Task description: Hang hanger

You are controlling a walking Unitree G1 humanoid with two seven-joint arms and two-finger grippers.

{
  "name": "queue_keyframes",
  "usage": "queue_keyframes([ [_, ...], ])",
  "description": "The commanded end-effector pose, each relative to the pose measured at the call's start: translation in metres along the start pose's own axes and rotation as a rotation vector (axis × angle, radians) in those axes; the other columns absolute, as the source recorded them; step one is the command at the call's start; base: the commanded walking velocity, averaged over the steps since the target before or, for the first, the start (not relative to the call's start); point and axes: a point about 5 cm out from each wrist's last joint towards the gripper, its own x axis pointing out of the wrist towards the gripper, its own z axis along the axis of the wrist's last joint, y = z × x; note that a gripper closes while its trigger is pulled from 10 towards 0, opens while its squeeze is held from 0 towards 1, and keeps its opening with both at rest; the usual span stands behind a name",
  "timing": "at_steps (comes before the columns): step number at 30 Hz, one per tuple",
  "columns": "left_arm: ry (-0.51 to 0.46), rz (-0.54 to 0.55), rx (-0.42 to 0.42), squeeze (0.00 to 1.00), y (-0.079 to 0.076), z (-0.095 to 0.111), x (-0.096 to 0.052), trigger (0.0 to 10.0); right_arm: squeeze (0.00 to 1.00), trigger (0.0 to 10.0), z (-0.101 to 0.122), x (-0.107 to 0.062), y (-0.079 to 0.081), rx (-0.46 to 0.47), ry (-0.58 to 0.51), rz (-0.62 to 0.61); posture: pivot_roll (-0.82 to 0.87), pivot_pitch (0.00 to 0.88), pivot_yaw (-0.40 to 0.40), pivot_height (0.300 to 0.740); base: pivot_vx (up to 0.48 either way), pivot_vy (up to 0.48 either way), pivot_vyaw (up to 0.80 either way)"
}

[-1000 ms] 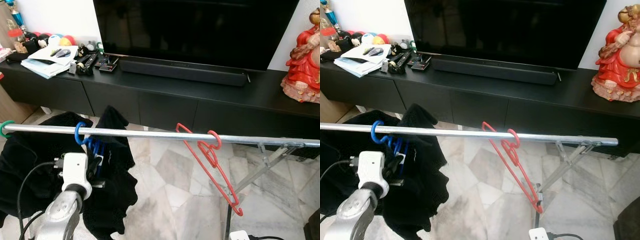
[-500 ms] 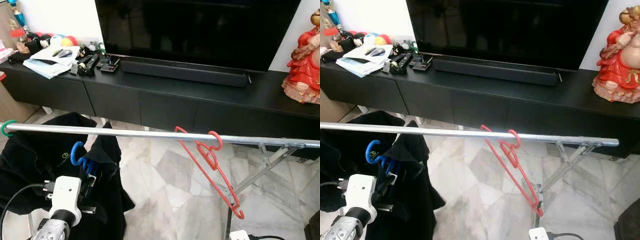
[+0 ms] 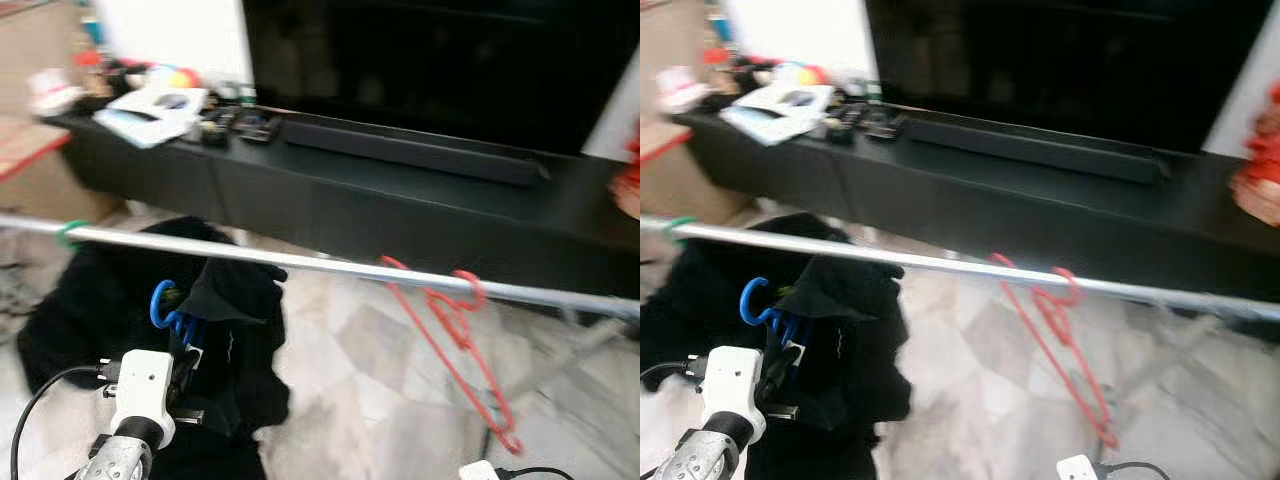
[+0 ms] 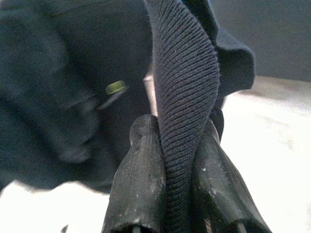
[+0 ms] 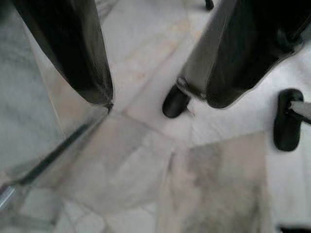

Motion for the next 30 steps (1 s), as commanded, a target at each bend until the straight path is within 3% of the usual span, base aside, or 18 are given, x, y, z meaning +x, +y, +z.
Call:
queue_keyframes([
  [1,-0.026,0.010,0.013,0.00,0.0017,0.0067,0.0004,10.0,0.00,10.0,-0.0071,0.0001,0.0051,0.015,0.028,0.014,0.00,0.104,0.025,0.740,0.000,0.405,0.00],
  [19,-0.020,0.000,0.000,0.00,-0.0022,0.0059,0.0011,10.0,0.00,10.0,-0.0080,0.0001,0.0041,0.013,0.049,0.002,0.00,0.101,0.023,0.740,0.000,0.405,0.00],
  [23,-0.019,-0.005,-0.003,0.00,-0.0029,0.0057,0.0008,10.0,0.00,10.0,-0.0096,0.0001,0.0037,0.031,0.061,-0.011,0.00,0.102,0.024,0.740,0.000,0.405,0.00],
  [25,-0.018,-0.006,-0.004,0.00,-0.0029,0.0057,0.0008,10.0,0.00,10.0,-0.0114,0.0000,0.0044,0.085,0.062,-0.019,0.00,0.102,0.024,0.740,0.000,0.405,0.00],
  [30,-0.018,-0.013,-0.008,0.00,-0.0043,0.0059,0.0009,10.0,0.00,10.0,-0.0113,0.0001,0.0048,0.080,0.064,-0.014,0.00,0.102,0.024,0.740,0.000,0.404,-0.72],
])
